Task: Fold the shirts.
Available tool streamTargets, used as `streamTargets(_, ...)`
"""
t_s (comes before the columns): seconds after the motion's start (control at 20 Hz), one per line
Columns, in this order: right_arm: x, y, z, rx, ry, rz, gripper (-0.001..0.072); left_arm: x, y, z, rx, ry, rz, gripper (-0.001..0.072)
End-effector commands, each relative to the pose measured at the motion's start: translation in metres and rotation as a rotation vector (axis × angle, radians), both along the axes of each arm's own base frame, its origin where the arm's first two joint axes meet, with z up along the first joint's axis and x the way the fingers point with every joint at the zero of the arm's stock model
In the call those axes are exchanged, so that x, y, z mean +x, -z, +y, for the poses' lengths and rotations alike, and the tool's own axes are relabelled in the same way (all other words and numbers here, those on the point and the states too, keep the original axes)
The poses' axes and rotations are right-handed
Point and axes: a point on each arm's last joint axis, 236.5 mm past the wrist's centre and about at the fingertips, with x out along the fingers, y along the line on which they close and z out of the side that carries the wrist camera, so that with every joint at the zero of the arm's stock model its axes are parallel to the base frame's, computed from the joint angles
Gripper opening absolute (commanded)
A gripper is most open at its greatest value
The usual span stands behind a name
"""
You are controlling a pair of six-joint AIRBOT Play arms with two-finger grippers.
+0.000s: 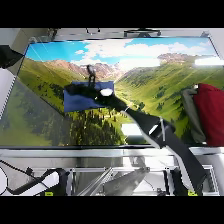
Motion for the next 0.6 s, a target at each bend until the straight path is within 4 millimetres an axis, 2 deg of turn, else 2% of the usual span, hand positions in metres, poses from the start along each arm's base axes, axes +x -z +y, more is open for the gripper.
streamTargets(0.0,0.028,-0.035,-0.064,-0.047,-0.061,0.013,0.0467,-0.001,0.005,0.004,0.001,-0.006,0.006,0.0023)
streamTargets(0.05,0.038,-0.027,-0.094,-0.124,-0.061,0.069,0.0468,-0.002,0.005,0.003,0.001,-0.003,0.011,0.0023)
streamTargets(0.1,0.047,-0.010,-0.133,-0.226,-0.052,0.153,0.0470,-0.003,0.007,0.002,0.001,0.001,0.018,0.0022)
streamTargets(0.2,0.055,0.032,-0.212,-0.407,-0.022,0.345,0.0649,-0.003,0.007,0.002,0.001,0.003,0.021,0.0023)
streamTargets(0.25,0.056,0.052,-0.247,-0.468,-0.004,0.437,0.0651,-0.003,0.007,0.002,0.001,0.003,0.020,0.0022)
streamTargets(0.3,0.058,0.068,-0.270,-0.496,0.009,0.500,0.0652,-0.003,0.007,0.002,0.001,0.000,0.018,0.0022)
streamTargets(0.35,0.061,0.082,-0.283,-0.499,0.019,0.540,0.0651,-0.001,0.005,0.003,0.001,-0.004,0.010,0.0022)
streamTargets(0.4,0.062,0.095,-0.287,-0.503,0.021,0.565,0.0650,0.000,0.005,0.004,0.002,-0.006,0.005,0.0022)
streamTargets(0.55,0.056,0.144,-0.282,-0.524,0.002,0.636,0.0649,-0.001,0.005,0.004,0.009,-0.003,0.005,0.0022)
